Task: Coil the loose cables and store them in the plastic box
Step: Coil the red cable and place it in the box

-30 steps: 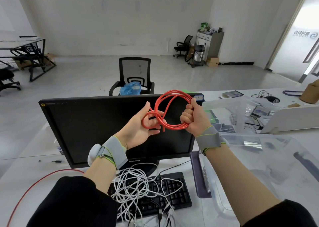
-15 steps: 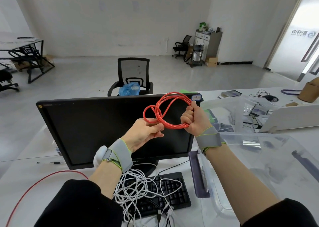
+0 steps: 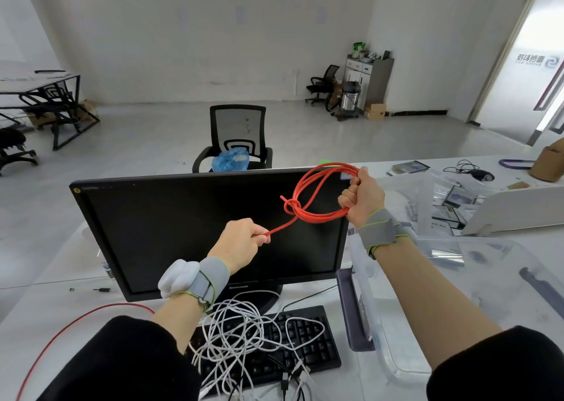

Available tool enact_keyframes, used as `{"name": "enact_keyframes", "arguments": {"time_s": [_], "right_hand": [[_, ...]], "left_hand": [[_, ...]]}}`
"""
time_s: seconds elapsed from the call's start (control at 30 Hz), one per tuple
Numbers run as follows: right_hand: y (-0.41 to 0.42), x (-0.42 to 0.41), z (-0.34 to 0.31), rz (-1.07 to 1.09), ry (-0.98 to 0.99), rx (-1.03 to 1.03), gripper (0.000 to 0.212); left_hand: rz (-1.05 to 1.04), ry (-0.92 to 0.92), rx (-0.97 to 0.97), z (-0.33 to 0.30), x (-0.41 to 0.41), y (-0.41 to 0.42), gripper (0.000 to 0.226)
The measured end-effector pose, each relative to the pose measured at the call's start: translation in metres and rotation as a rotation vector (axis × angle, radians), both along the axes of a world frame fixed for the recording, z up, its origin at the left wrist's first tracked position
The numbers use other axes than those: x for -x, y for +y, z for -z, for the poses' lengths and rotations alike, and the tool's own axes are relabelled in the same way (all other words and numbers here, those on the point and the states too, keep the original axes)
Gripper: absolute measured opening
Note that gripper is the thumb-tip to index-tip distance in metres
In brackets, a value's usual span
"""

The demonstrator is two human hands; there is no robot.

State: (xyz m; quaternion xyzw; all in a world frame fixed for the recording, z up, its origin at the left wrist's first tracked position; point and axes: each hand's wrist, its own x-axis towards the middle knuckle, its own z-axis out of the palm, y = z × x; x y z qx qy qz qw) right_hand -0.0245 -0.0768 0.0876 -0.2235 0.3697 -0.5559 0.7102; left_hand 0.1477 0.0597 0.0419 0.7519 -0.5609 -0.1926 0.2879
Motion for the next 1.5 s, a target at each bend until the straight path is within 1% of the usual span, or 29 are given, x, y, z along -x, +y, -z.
{"name": "enact_keyframes", "arguments": {"time_s": [0.1,0.2,0.33,0.4,0.5,0.57,0.7,0.8,0.9,0.93,1.0,1.07,1.13,1.23,1.33,1.43,1.5], "right_hand": [[0.001,0.000,-0.002,0.027,0.052,0.014,0.046],[0.001,-0.002,0.001,0.033,0.113,0.012,0.046],[0.001,-0.005,0.010,0.079,0.186,-0.012,0.044],[0.002,-0.004,0.010,0.107,0.213,-0.017,0.044],[0.003,0.000,0.009,0.167,0.310,-0.021,0.044],[0.003,0.003,0.013,0.197,0.403,-0.038,0.043],[0.002,0.005,0.021,0.192,0.614,0.008,0.046],[0.002,0.004,0.019,0.159,0.829,0.159,0.050],[0.009,0.004,0.013,0.127,1.137,0.416,0.052],[0.013,0.002,0.010,0.126,1.217,0.502,0.051],[0.017,-0.006,0.005,0.090,1.315,0.653,0.050],[0.022,-0.016,0.004,0.066,1.401,0.762,0.049],[0.026,-0.022,0.007,0.037,1.447,0.817,0.048],[0.032,-0.021,0.009,0.004,1.445,0.830,0.044],[0.037,-0.023,0.011,-0.053,1.431,0.854,0.038],[0.044,-0.027,0.013,-0.173,1.441,0.860,0.042],[0.046,-0.026,0.016,-0.239,1.398,0.826,0.046]], "left_hand": [[0.020,-0.061,0.000,0.001,-0.005,0.003,0.018],[0.041,-0.082,-0.005,-0.001,-0.005,0.005,0.019],[0.122,-0.181,-0.086,-0.014,0.000,0.000,0.023],[0.165,-0.221,-0.100,-0.016,0.005,-0.002,0.026],[0.195,-0.288,-0.109,-0.016,0.013,-0.005,0.026],[0.196,-0.381,-0.101,-0.018,0.016,-0.007,0.027],[0.224,-0.764,-0.035,-0.031,0.011,-0.007,0.027],[0.227,-0.939,-0.037,-0.044,0.008,-0.005,0.029],[0.295,-1.105,-0.040,-0.058,0.010,-0.008,0.029],[0.325,-1.154,-0.043,-0.060,0.014,-0.009,0.028],[0.378,-1.218,-0.064,-0.061,0.026,-0.013,0.024],[0.407,-1.220,-0.103,-0.058,0.038,-0.014,0.017],[0.420,-1.196,-0.131,-0.057,0.043,-0.014,0.016],[0.416,-1.166,-0.147,-0.057,0.040,-0.012,0.018],[0.398,-1.073,-0.146,-0.057,0.034,-0.013,0.023],[0.423,-0.968,-0.175,-0.052,0.031,-0.015,0.029],[0.434,-0.890,-0.201,-0.046,0.027,-0.014,0.033]]}}
